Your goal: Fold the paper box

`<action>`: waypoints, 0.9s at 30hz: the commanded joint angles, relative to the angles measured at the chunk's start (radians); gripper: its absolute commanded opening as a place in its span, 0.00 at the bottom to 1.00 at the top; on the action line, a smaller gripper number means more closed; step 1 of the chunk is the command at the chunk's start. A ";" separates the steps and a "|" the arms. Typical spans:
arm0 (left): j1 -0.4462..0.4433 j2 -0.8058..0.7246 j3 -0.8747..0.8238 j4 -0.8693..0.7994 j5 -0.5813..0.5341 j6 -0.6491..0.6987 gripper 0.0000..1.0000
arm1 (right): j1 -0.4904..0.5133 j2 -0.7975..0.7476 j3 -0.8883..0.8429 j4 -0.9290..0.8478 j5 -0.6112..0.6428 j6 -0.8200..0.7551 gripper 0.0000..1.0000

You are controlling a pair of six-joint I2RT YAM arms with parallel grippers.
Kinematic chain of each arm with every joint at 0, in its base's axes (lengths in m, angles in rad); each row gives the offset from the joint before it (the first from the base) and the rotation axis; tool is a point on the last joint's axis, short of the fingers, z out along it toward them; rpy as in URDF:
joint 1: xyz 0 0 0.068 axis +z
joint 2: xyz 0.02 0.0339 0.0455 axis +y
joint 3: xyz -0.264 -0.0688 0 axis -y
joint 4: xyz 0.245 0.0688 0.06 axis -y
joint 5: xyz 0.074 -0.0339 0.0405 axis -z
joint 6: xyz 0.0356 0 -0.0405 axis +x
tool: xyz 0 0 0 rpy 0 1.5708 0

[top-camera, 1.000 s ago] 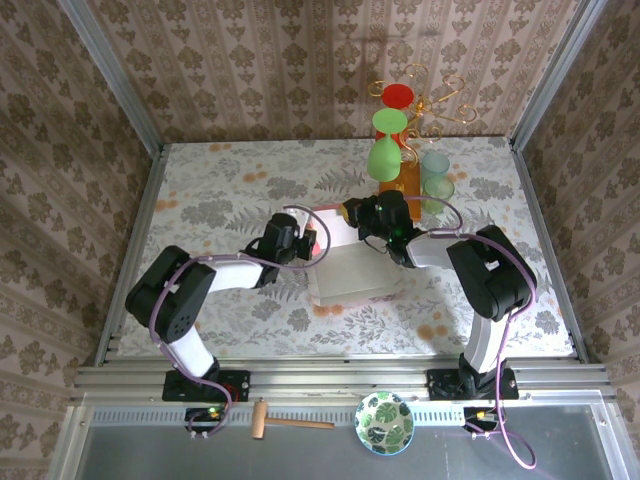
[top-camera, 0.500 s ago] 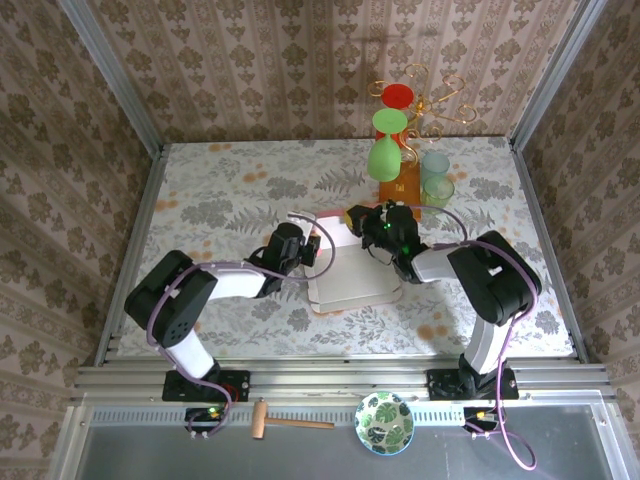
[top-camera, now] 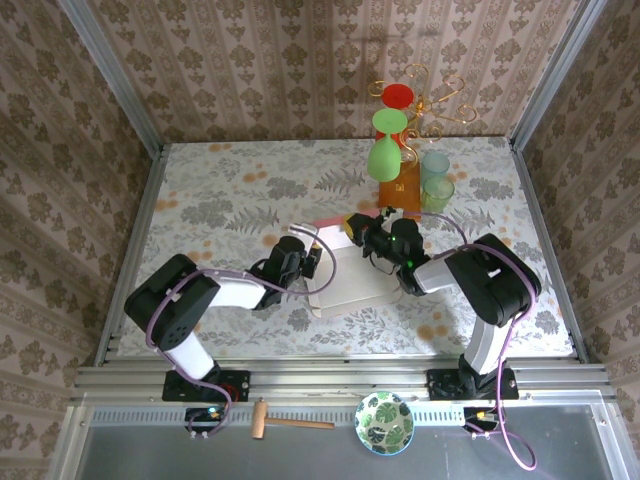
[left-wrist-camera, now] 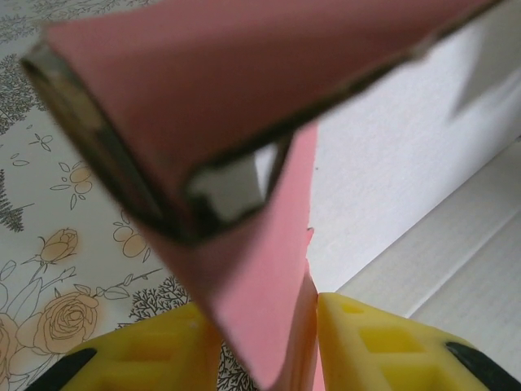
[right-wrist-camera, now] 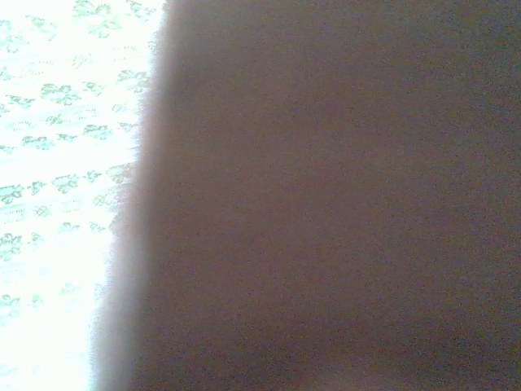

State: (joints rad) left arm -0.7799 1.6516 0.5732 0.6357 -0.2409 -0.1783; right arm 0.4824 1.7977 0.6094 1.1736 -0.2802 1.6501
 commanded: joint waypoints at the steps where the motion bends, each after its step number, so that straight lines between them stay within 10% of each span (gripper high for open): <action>1: -0.005 -0.001 -0.035 -0.029 -0.052 0.020 0.34 | 0.012 0.007 -0.038 0.020 -0.055 -0.029 0.00; 27: -0.057 0.039 -0.053 0.004 -0.234 0.050 0.13 | 0.011 0.072 -0.020 0.112 -0.056 -0.022 0.00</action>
State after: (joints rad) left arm -0.8322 1.6699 0.5476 0.6956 -0.4202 -0.1631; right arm 0.4824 1.8481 0.5877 1.3048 -0.3042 1.6444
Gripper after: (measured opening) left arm 0.141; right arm 0.043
